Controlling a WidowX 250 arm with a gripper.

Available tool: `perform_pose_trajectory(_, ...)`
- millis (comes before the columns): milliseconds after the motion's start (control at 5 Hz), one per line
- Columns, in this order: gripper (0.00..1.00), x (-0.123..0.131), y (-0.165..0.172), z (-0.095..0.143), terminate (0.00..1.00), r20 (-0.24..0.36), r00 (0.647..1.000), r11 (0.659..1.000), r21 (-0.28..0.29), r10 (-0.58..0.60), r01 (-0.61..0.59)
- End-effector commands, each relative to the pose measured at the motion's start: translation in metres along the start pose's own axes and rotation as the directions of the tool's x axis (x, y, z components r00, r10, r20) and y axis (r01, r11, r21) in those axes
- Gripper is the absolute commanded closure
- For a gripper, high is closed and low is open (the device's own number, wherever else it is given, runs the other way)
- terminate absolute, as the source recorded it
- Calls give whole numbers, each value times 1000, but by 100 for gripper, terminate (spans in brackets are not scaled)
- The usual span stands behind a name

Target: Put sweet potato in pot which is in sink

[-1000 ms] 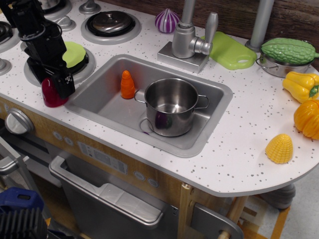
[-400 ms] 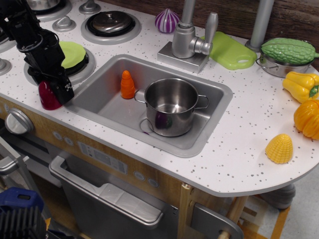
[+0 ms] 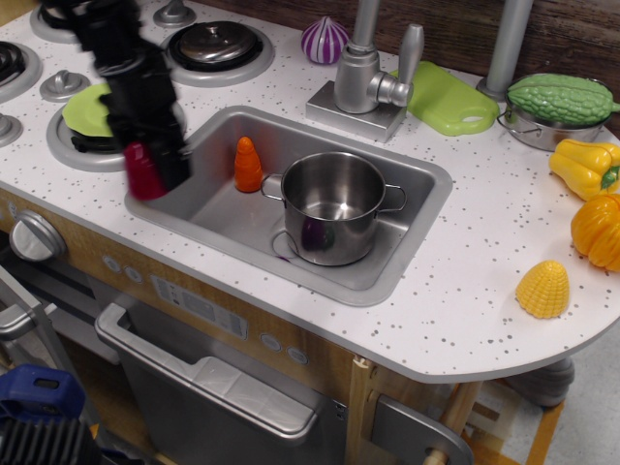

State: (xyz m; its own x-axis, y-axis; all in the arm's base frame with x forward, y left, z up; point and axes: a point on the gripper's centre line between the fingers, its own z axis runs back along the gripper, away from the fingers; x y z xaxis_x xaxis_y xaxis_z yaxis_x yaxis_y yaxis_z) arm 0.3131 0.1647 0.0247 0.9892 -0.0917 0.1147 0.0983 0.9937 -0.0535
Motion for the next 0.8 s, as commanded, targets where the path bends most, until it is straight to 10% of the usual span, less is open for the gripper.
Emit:
perform_pose_trajectory(0, 0, 34, -44, 33, 0, 165, 984, 993, 78, 72, -85)
perform_pose_trajectory(200, 0, 52, -80, 20, 0, 235, 964, 989, 41, 128, -141)
perform_pose_trajectory(400, 100, 67, -98, 10, 0, 276, 949, 988, -18, 154, -155)
perform_pose_trajectory(600, 100, 86, -112, -3, 0, 327, 936, 990, -4, 133, -139)
